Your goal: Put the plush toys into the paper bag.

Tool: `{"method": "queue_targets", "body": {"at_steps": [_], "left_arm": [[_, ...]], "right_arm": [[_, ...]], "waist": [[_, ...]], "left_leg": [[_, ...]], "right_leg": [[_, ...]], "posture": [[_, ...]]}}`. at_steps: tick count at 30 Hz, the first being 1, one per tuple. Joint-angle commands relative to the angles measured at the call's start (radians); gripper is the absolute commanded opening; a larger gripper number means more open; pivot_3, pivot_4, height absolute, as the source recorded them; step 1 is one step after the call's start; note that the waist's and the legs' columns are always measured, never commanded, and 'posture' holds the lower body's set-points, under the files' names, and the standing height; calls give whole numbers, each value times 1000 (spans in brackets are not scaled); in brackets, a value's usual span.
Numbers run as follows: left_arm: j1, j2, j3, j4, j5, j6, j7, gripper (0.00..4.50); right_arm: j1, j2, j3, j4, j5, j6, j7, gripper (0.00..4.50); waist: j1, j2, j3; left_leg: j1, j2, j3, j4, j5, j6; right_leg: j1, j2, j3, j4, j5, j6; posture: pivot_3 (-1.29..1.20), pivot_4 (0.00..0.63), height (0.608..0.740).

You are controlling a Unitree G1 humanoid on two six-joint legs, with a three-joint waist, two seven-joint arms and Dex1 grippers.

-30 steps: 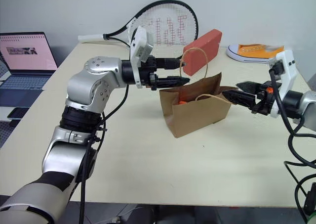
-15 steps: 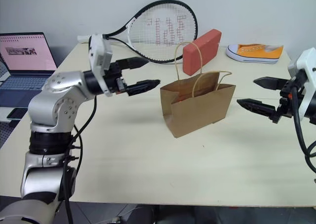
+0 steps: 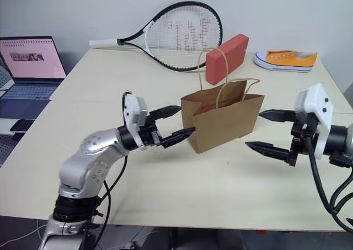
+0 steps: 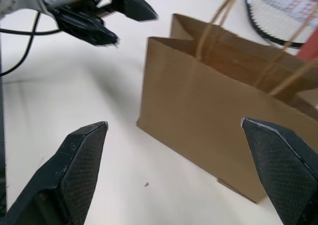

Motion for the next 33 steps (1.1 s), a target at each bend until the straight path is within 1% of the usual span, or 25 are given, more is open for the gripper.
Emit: {"method": "queue_targets", "body": {"at_steps": [1,10,18,25,33], "left_arm": [[-29,-32,-5,34,70,-98,60,4485],[-49,-77,-6,107,74,-148,72,4485],[-98,-82,23,228,43,-150,39,4485],[-124,-82,16,275,44,-168,5,4485],[-146,-99,-20,324,84,-210,-10,4485]], "right_arm": [[-32,-1,17,-38,18,-14,-15,4500],[-82,7,89,-66,24,-25,-42,4500],[-129,22,119,-81,41,-25,-67,4500],[-145,53,109,-96,65,-20,-108,4500],[-129,55,106,-113,82,-19,-134,4500]], "waist": [[0,0,0],[0,0,0],[-1,0,0],[0,0,0],[0,0,0]], "left_leg": [[0,0,0,0,0,0],[-1,0,0,0,0,0],[0,0,0,0,0,0],[-1,0,-1,0,0,0],[-1,0,-1,0,0,0]], "right_leg": [[0,0,0,0,0,0],[0,0,0,0,1,2],[0,0,-1,0,1,2],[0,0,-1,0,2,3],[0,0,-1,0,2,3]], "posture": [[0,150,740],[0,150,740],[0,150,740],[0,150,740],[0,150,740]]}}
